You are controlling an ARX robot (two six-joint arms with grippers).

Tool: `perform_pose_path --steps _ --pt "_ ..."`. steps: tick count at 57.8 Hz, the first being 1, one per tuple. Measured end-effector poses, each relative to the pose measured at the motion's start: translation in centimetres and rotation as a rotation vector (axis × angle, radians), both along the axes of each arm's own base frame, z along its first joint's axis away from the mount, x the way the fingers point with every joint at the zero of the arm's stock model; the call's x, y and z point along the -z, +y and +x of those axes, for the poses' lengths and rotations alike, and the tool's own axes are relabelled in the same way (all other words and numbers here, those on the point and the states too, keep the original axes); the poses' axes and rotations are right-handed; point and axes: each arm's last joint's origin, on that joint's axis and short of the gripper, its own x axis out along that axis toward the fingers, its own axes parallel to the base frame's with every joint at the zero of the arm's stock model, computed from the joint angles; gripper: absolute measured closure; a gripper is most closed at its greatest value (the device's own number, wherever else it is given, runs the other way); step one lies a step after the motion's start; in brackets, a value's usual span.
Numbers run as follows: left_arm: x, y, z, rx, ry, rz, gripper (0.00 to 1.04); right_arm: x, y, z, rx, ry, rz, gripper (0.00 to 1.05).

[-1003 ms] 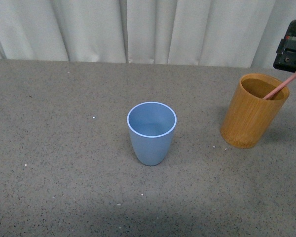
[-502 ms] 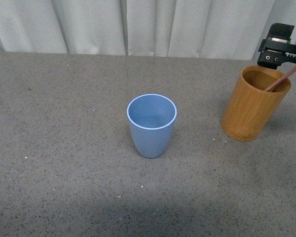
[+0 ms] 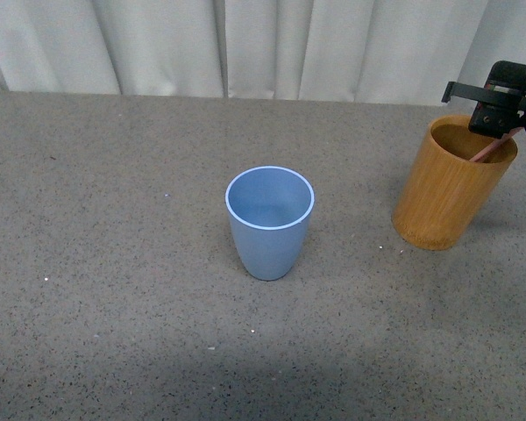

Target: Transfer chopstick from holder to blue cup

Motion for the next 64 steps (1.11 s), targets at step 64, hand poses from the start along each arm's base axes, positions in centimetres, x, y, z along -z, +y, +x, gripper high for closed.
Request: perform_pose_path --steps 64 --pt "0.0 0.0 0.0 0.000 0.000 0.000 0.07 -4.7 -0.5 -2.0 -0.052 -0.168 0.075 1.03"
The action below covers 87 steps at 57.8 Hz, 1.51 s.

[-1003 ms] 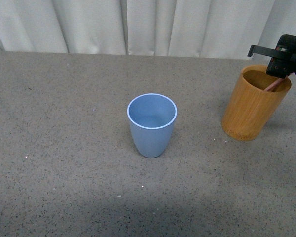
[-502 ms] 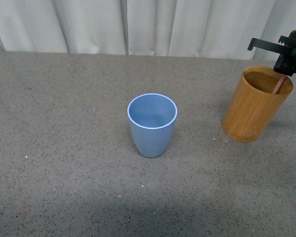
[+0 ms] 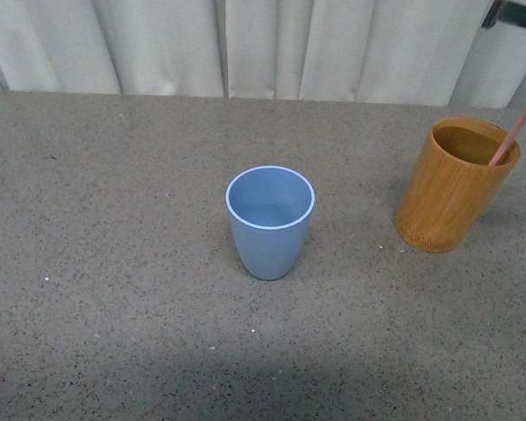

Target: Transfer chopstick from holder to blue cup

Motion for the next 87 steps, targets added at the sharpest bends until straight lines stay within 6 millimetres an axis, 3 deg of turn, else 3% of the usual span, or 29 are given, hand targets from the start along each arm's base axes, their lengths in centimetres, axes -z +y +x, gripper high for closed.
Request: perform_pose_path --steps 27,32,36,49,58,73,87 --pt "0.0 0.0 0.0 0.000 0.000 0.000 0.07 -6.8 -0.2 -3.8 -0.027 -0.190 0.090 1.03" --pt "0.0 0.0 0.0 0.000 0.000 0.000 0.07 -7.9 0.5 -4.5 -0.052 -0.226 0.131 1.03" --pt "0.0 0.0 0.0 0.000 0.000 0.000 0.07 -8.4 2.1 -5.3 -0.106 -0.249 0.176 1.03" --pt "0.0 0.0 0.0 0.000 0.000 0.000 0.07 -6.8 7.2 -6.2 -0.234 -0.231 0.274 1.03" --pt "0.0 0.0 0.0 0.000 0.000 0.000 0.07 -4.8 9.4 -6.2 -0.280 -0.182 0.301 1.03" --pt "0.0 0.0 0.0 0.000 0.000 0.000 0.07 -1.7 11.1 -5.9 -0.293 -0.099 0.303 1.03" --pt "0.0 0.0 0.0 0.000 0.000 0.000 0.07 -0.9 11.1 -5.7 -0.278 -0.084 0.304 1.03"
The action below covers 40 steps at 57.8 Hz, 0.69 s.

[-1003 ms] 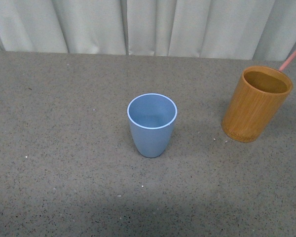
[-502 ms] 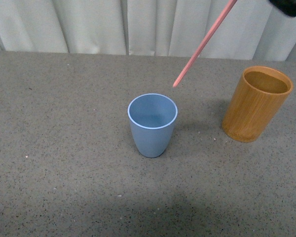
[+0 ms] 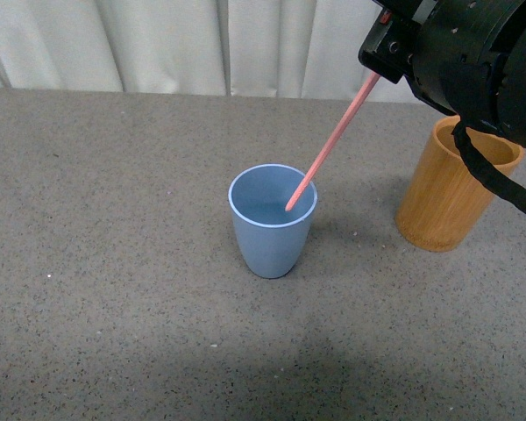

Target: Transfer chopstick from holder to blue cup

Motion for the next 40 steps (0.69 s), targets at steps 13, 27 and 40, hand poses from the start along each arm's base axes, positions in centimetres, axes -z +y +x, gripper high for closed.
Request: perform_pose_path --steps 13,27,40 --pt "0.0 0.0 0.0 0.000 0.000 0.000 0.07 0.3 0.4 -0.2 -0.021 0.019 -0.012 0.91" --pt "0.0 0.0 0.0 0.000 0.000 0.000 0.07 0.0 0.4 -0.8 -0.023 0.023 -0.025 0.51" --pt "0.0 0.0 0.0 0.000 0.000 0.000 0.07 -1.7 -2.6 -2.8 0.085 -0.067 -0.058 0.28"
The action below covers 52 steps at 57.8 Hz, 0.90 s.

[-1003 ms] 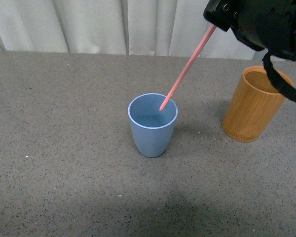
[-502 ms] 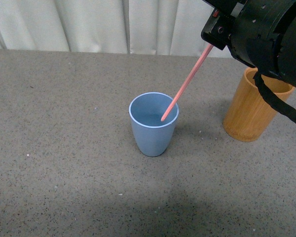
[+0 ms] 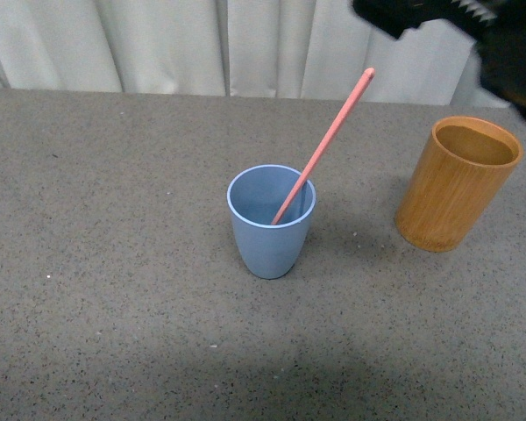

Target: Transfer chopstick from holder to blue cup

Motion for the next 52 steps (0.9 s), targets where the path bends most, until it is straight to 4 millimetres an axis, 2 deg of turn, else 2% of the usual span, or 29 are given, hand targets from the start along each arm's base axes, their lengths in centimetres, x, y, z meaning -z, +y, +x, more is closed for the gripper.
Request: perform_pose_path --steps 4,8,12,16,18,21,24,30,50,52 --pt "0.0 0.0 0.0 0.001 0.000 0.000 0.07 -0.4 -2.7 -1.7 0.012 -0.094 -0.143 0.40" --pt "0.0 0.0 0.0 -0.001 0.000 0.000 0.07 -0.5 -6.0 -4.0 0.005 -0.095 -0.295 0.53" --pt "0.0 0.0 0.0 -0.001 0.000 0.000 0.07 -0.2 -8.7 -6.2 -0.008 -0.077 -0.366 0.64" --pt "0.0 0.0 0.0 0.000 0.000 0.001 0.07 0.9 -12.3 -10.2 -0.020 -0.045 -0.404 0.81" --pt "0.0 0.0 0.0 0.000 0.000 0.001 0.07 1.6 -13.0 -11.9 0.006 -0.022 -0.414 0.88" --pt "0.0 0.0 0.0 0.000 0.000 0.001 0.07 2.6 -13.3 -13.5 0.014 -0.013 -0.420 0.97" --pt "0.0 0.0 0.0 0.000 0.000 0.001 0.07 2.5 -13.3 -14.6 0.014 -0.057 -0.430 1.04" --pt "0.0 0.0 0.0 -0.002 -0.001 0.001 0.07 1.7 -13.3 -15.4 0.032 -0.163 -0.433 1.04" --pt "0.0 0.0 0.0 -0.002 -0.001 0.001 0.07 1.6 -13.3 -15.4 0.035 -0.167 -0.436 1.04" --pt "0.0 0.0 0.0 -0.002 -0.001 0.001 0.07 1.6 -13.3 -15.4 0.035 -0.167 -0.437 1.00"
